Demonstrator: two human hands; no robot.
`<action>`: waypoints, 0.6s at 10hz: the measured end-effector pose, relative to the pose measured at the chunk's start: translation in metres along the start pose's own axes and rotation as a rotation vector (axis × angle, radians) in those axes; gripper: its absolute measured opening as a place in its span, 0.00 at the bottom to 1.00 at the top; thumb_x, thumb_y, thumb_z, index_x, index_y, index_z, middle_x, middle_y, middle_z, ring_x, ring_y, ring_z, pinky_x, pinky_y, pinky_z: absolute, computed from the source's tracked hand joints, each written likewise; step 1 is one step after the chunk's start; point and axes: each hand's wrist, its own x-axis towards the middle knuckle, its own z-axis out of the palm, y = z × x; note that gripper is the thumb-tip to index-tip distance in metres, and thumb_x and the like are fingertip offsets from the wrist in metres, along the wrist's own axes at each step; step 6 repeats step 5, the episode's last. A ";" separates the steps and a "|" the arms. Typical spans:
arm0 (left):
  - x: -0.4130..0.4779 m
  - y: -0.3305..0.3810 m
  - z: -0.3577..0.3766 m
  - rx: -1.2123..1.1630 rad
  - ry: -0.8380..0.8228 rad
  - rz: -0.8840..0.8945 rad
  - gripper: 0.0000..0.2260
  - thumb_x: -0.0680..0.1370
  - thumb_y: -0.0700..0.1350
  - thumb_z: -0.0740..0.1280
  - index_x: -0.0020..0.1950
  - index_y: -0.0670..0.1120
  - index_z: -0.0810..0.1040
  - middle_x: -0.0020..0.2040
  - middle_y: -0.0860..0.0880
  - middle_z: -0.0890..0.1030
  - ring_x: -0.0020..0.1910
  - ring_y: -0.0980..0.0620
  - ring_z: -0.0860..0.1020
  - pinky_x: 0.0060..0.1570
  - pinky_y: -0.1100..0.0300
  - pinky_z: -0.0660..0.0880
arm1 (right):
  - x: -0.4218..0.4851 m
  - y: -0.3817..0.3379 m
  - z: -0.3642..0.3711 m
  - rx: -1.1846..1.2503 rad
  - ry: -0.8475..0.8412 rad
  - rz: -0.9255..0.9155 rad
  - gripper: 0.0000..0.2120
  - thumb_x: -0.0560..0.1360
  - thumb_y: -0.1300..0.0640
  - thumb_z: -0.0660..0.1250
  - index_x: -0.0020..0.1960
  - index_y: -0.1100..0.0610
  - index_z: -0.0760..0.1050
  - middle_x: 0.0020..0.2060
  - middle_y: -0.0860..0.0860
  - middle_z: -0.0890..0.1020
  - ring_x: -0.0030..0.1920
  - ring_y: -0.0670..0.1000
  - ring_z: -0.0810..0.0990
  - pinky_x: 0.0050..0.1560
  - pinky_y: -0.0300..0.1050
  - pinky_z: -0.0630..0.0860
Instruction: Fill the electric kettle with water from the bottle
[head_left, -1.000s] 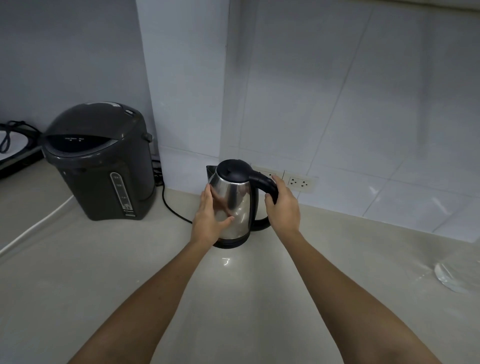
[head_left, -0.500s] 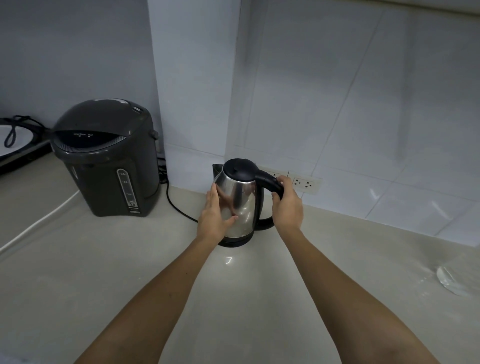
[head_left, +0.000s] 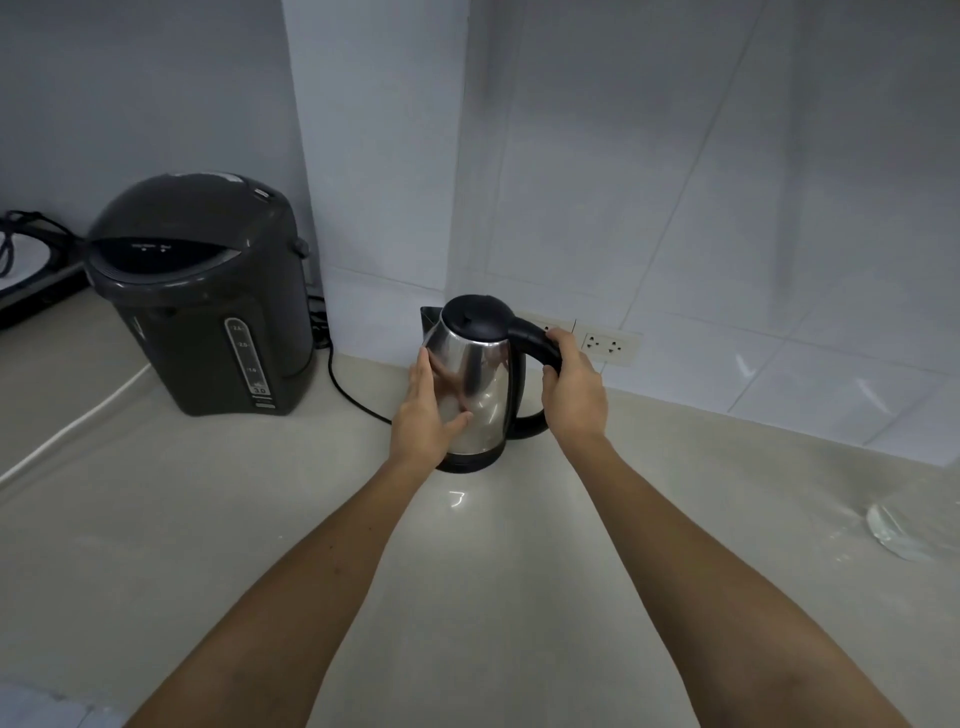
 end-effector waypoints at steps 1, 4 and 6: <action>0.000 0.003 -0.003 0.017 -0.018 -0.010 0.49 0.72 0.49 0.74 0.78 0.53 0.40 0.77 0.48 0.61 0.71 0.44 0.69 0.67 0.47 0.71 | -0.005 0.002 -0.004 -0.009 -0.062 -0.026 0.27 0.77 0.66 0.59 0.72 0.47 0.62 0.67 0.49 0.73 0.56 0.56 0.78 0.49 0.53 0.78; -0.003 0.042 -0.022 0.146 -0.024 -0.049 0.43 0.77 0.52 0.68 0.79 0.46 0.40 0.80 0.43 0.45 0.78 0.43 0.52 0.73 0.47 0.59 | -0.006 0.012 -0.036 -0.239 -0.294 -0.114 0.29 0.81 0.54 0.57 0.78 0.45 0.49 0.78 0.51 0.55 0.76 0.54 0.58 0.67 0.54 0.68; -0.008 0.072 -0.026 0.158 0.069 0.059 0.39 0.78 0.55 0.64 0.79 0.45 0.44 0.80 0.43 0.46 0.79 0.44 0.49 0.75 0.47 0.56 | -0.009 0.017 -0.063 -0.298 -0.275 -0.138 0.28 0.82 0.52 0.54 0.79 0.52 0.49 0.79 0.51 0.53 0.78 0.52 0.51 0.75 0.56 0.58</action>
